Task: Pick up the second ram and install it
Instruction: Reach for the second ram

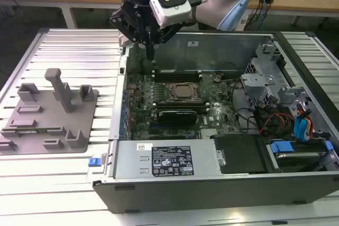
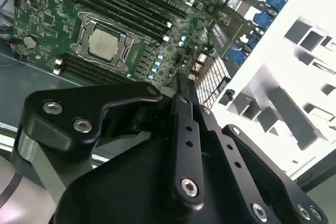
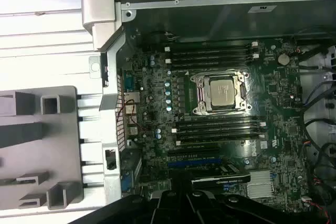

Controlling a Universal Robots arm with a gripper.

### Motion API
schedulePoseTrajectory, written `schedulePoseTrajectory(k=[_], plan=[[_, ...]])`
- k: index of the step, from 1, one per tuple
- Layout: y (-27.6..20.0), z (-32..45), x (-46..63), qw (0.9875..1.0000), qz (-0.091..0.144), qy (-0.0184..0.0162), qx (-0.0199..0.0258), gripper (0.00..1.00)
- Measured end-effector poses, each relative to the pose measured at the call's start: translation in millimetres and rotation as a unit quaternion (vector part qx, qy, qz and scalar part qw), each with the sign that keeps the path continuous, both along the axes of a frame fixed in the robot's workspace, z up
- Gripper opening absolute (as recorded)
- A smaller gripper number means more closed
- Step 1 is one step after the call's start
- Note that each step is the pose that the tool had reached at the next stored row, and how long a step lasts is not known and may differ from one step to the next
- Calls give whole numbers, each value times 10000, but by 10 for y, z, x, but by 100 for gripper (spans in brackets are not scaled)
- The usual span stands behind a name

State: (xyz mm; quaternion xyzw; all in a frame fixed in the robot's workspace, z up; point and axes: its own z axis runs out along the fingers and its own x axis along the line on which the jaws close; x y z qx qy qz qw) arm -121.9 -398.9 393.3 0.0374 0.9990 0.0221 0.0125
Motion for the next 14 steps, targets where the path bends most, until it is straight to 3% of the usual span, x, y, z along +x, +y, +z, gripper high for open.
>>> schedulePoseTrajectory(k=[11, 14], plan=[[0, 0, -15, 10000, -1, 0, 0, 8], [0, 0, -73, 10000, 0, 0, 0, 8]])
